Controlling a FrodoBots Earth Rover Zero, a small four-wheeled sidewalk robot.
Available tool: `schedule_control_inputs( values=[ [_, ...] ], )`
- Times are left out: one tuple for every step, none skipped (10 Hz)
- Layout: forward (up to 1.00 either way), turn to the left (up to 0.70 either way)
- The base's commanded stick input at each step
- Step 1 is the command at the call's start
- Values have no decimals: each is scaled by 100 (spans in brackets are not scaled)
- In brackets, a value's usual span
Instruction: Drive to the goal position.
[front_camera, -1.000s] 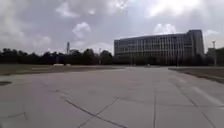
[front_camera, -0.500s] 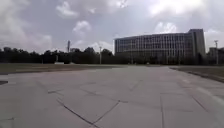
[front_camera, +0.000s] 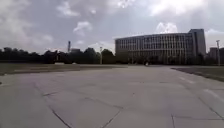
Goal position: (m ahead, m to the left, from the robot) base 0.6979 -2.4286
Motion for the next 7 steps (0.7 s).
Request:
schedule_control_inputs(
  values=[
    [50, -2],
    [50, -2],
    [50, -2],
    [50, -52],
    [50, -52],
    [50, -52],
    [50, -52]
  ],
)
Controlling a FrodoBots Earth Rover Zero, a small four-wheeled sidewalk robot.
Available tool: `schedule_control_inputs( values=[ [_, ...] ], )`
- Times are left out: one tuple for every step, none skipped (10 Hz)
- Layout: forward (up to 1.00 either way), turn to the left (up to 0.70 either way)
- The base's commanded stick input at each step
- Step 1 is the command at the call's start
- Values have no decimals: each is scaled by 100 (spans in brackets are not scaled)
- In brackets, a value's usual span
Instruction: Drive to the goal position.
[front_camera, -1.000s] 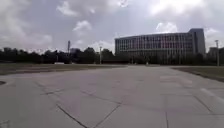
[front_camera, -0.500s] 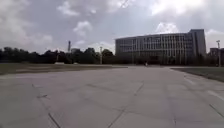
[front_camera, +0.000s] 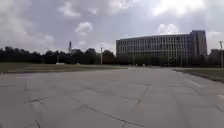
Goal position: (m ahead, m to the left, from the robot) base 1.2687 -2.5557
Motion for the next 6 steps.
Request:
schedule_control_inputs(
  values=[
    [50, -52],
    [50, -30],
    [50, -2],
    [50, -2],
    [50, -2],
    [50, -2]
  ],
)
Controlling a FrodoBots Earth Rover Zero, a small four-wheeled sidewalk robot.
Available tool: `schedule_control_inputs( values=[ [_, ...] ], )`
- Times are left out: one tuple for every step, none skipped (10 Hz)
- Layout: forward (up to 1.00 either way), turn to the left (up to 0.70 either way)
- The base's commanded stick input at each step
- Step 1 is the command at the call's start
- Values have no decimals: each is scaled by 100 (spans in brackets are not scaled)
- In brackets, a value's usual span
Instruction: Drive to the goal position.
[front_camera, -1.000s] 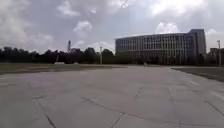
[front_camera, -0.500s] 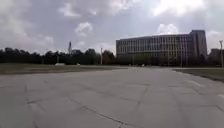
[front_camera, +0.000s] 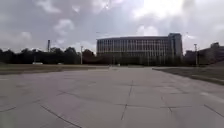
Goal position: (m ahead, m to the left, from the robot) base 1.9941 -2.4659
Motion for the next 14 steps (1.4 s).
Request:
schedule_control_inputs(
  values=[
    [50, -2],
    [50, -2],
    [50, -2],
    [50, -2],
    [50, -2],
    [50, -2],
    [50, -2],
    [50, -2],
    [50, -2],
    [50, -2],
    [50, -2],
    [50, -2],
    [50, -2],
    [50, -2]
  ],
)
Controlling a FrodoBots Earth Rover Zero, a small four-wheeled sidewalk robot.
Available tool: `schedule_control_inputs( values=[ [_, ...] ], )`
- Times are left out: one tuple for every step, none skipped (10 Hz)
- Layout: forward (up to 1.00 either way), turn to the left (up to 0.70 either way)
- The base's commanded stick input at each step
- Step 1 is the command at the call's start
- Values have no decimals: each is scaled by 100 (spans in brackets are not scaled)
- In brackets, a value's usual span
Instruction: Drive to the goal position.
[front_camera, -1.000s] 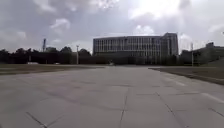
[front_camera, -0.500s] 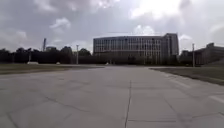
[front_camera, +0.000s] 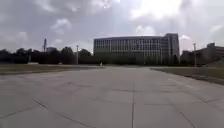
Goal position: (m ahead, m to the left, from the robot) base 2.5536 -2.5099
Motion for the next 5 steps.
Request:
schedule_control_inputs(
  values=[
    [50, -2],
    [50, -29],
    [50, -52],
    [50, -52],
    [50, -52]
  ],
)
